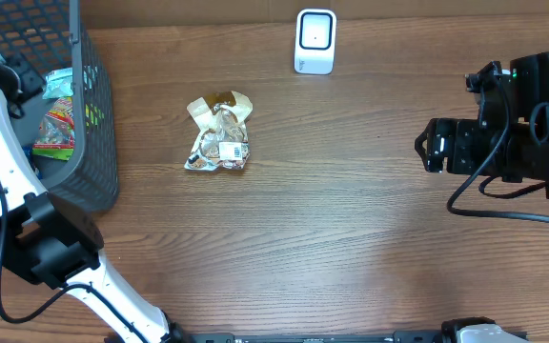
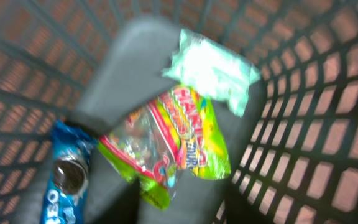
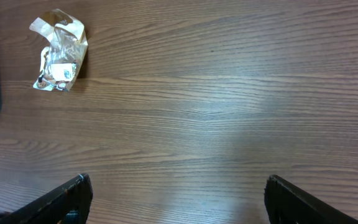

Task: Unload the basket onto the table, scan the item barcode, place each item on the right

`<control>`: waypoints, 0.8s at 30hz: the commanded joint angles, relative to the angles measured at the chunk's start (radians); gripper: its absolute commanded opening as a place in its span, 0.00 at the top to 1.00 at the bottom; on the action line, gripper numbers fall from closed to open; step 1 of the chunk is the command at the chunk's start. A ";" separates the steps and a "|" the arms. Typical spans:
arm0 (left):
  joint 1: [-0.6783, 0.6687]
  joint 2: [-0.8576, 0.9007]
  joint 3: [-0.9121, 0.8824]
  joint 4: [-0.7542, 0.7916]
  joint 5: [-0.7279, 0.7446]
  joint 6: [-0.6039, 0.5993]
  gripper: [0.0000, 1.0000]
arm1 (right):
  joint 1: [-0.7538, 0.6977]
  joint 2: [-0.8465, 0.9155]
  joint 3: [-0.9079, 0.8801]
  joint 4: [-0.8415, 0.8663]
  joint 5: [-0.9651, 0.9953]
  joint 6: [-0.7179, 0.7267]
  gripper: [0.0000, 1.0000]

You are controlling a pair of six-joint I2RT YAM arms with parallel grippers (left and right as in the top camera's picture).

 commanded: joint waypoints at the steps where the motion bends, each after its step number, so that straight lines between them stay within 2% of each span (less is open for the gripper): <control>1: -0.004 0.052 -0.003 0.017 -0.052 0.001 0.39 | -0.006 0.003 -0.003 0.004 -0.006 0.001 0.11; 3: -0.005 0.092 -0.003 0.036 -0.048 -0.002 0.34 | -0.006 0.002 -0.003 0.003 -0.006 0.001 0.11; 11: -0.006 0.260 -0.003 0.051 -0.031 0.011 0.25 | -0.006 0.002 -0.003 -0.002 -0.006 0.001 0.11; 13: -0.006 0.301 -0.003 0.055 -0.029 0.018 0.19 | -0.006 0.002 -0.003 -0.002 -0.006 0.001 0.11; 20: -0.009 0.396 -0.003 0.041 -0.028 0.018 0.17 | -0.006 0.002 -0.003 0.000 -0.007 0.004 0.11; 21: -0.010 0.400 -0.003 0.037 -0.028 0.018 0.20 | -0.006 0.002 -0.003 0.000 -0.009 0.004 0.11; 22: -0.011 0.406 -0.003 0.034 -0.028 0.018 0.27 | -0.006 0.002 -0.003 0.003 -0.010 0.004 0.11; 23: -0.011 0.406 -0.003 0.031 -0.027 0.018 0.42 | -0.006 0.002 -0.003 0.006 -0.009 0.004 0.11; 24: -0.011 0.406 -0.003 0.027 -0.027 0.017 0.65 | -0.006 0.002 -0.003 0.008 -0.010 0.004 0.11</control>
